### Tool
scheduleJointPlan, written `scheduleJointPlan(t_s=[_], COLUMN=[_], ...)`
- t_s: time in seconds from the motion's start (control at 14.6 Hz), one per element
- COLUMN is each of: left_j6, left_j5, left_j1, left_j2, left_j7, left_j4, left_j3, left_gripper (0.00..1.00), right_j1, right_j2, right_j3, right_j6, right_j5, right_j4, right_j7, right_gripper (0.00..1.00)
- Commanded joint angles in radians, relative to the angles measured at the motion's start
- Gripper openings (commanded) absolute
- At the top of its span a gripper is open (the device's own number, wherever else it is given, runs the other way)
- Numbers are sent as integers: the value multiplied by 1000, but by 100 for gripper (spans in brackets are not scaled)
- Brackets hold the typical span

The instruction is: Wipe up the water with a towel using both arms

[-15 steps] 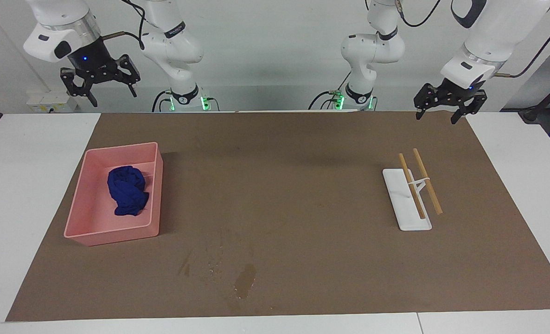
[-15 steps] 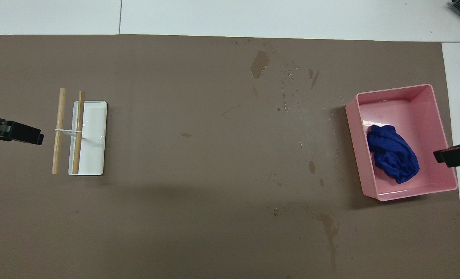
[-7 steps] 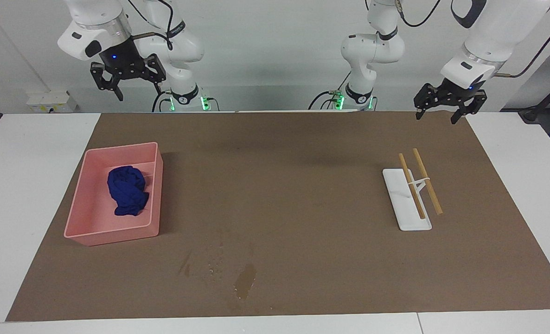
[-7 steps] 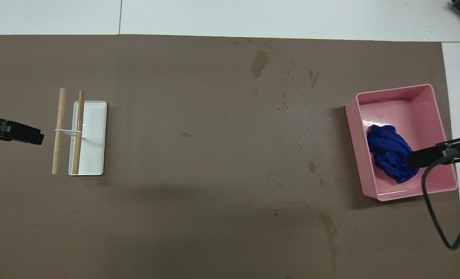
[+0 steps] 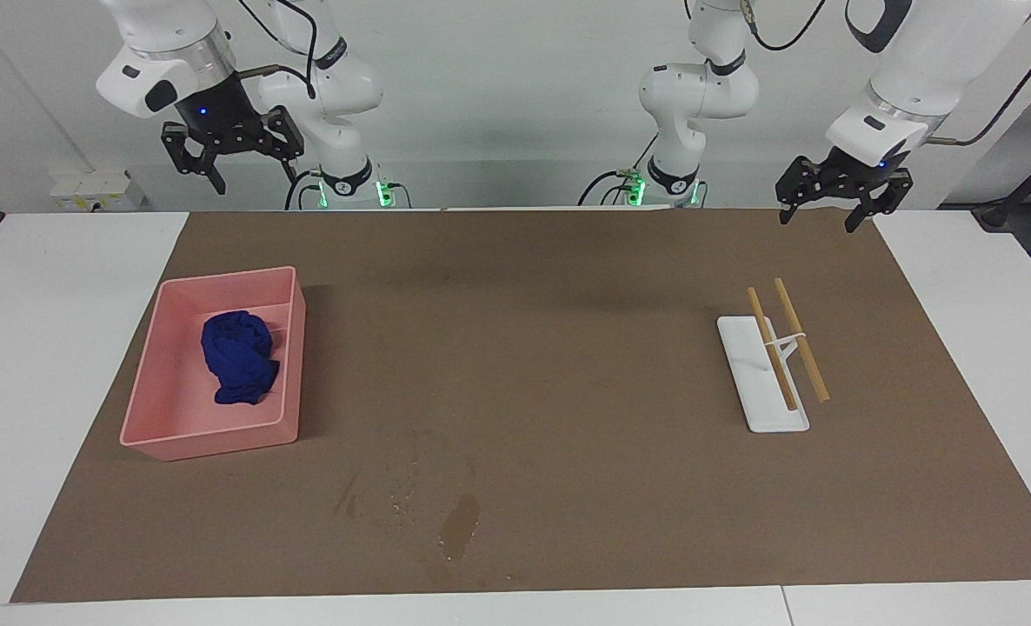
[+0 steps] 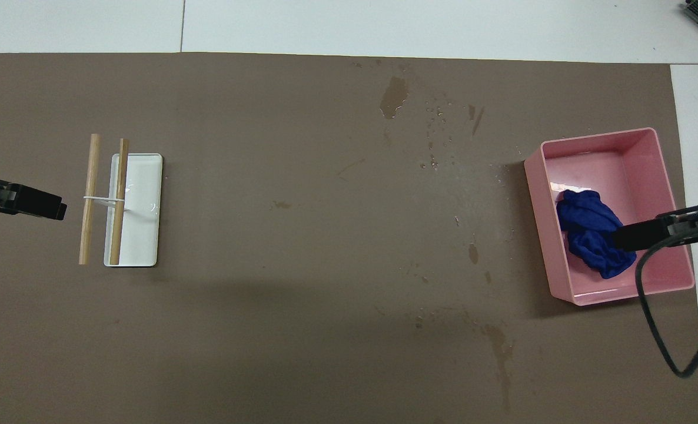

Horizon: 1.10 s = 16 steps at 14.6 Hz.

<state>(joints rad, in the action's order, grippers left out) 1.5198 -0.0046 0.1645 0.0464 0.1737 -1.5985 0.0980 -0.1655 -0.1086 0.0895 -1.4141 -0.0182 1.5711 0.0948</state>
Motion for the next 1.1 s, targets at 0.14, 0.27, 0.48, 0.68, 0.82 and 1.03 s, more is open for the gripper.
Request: scheduleJointPlan(t_s=[0.14,0.27,0.48,0.68,0.82,1.03], left_j6=[11,13,13,11,11,11], left_j5=[23,23,23,23,23,23], left_j1=[15,15,15,15,15,15], left_j2=[24,24,24,24,24,26], left_j7=[-3,-3,-2,-2,-2,-3], left_j4=[-28,-28,-28,-28,-26,-28], left_j3=[9,9,9,9,9,9], left_gripper=[100,100,100,100,100,100], right_j1=[-6,-6,0,0,-2,-2], right_j2=[12,75,92,92,92,89], right_j3=[10,16,15,15,15,15], right_j6=[-23,21,37,-18,-43,-54], right_j5=[10,10,7,-2,-5,-5], right_j4=[-24,-112,-137,-125,-115,-103], right_j7=[0,0,5,6,5,6], right_gripper=[100,100,100,100,100,100])
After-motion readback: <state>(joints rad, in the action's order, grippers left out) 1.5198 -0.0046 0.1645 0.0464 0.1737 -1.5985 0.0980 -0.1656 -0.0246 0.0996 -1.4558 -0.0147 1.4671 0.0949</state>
